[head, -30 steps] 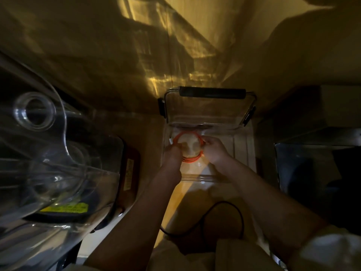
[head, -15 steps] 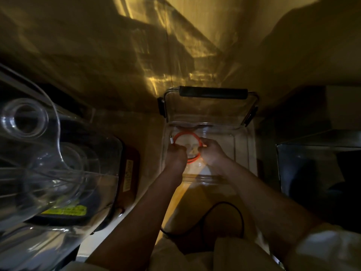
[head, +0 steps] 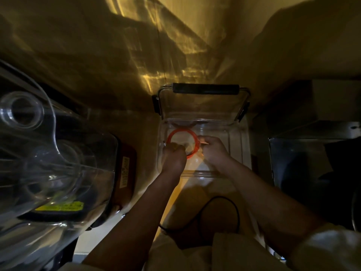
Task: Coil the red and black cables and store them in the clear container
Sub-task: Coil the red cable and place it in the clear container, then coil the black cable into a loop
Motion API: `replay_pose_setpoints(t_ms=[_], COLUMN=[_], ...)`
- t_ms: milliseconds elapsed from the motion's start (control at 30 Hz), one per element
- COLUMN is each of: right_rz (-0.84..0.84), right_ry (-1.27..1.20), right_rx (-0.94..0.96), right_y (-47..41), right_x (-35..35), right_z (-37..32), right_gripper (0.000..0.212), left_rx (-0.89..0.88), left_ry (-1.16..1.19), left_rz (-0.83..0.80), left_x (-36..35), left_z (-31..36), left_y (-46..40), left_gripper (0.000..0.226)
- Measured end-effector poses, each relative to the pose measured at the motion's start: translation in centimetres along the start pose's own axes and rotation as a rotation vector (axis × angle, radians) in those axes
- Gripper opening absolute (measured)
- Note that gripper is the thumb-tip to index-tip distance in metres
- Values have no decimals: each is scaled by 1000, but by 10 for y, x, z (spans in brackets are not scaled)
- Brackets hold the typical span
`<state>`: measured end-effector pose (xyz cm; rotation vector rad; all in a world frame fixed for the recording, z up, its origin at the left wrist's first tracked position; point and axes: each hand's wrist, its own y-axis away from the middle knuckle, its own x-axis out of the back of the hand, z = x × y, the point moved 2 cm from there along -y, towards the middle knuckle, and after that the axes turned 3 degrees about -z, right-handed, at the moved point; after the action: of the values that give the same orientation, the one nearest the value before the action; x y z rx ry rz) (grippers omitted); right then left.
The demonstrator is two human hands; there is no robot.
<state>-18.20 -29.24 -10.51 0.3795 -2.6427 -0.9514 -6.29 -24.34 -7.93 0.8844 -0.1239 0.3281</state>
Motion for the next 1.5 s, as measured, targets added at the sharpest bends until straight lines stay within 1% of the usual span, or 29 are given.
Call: replay_pose_setpoints(t_ms=[33, 100, 233, 300, 367, 433, 533, 667, 800, 933, 1033, 1100, 1233, 1300, 1400, 1500], right_rz=[3, 12, 62, 74, 95, 124, 140, 107, 112, 109, 103, 100, 87, 98, 92, 82], right_ry=[-17, -28, -35, -36, -13, -4, -28, -51, -49, -43, 1, 19, 64, 124, 229, 318], right_rx=[11, 10, 13, 31, 62, 83, 109, 130, 159, 176, 185, 191, 193, 161, 139, 122], right_y=[1, 5, 16, 21, 27, 35, 53, 81, 105, 128, 142, 150, 168, 175, 180, 183], right_x=[1, 3, 8, 10, 12, 15, 19, 20, 18, 9, 1, -2, -2, -3, -5, -7], right_z=[2, 4, 6, 6, 6, 4, -3, -3, 1, 13, 34, 48, 73, 86, 100, 111], right_gripper=[34, 31, 35, 32, 28, 28, 21, 25, 18, 20, 19, 20, 34, 31, 33, 25], left_rx=[-16, -40, -75, -112, -139, -149, -201, -276, -334, -348, -333, -323, -354, -371, -381, -399], left_ry=[-6, -2, -12, -9, 20, 16, 35, 80, 119, 98, 82, 51, -82, -183, -401, -498], left_rz=[8, 17, 31, 41, 44, 67, 48, 0, -10, -61, -80, -66, -66, -93, -94, -129], left_x=[2, 5, 11, 15, 19, 25, 37, 54, 73, 84, 90, 94, 98, 98, 98, 94], left_z=[1, 3, 3, 4, 4, 4, 2, -5, -19, -39, -60, -77, -104, -117, -135, -144], left_y=[4, 8, 17, 23, 31, 38, 51, 69, 81, 97, 104, 105, 109, 109, 101, 102], left_gripper=[53, 52, 38, 34, 23, 18, 19, 17, 16, 21, 22, 22, 19, 18, 11, 10])
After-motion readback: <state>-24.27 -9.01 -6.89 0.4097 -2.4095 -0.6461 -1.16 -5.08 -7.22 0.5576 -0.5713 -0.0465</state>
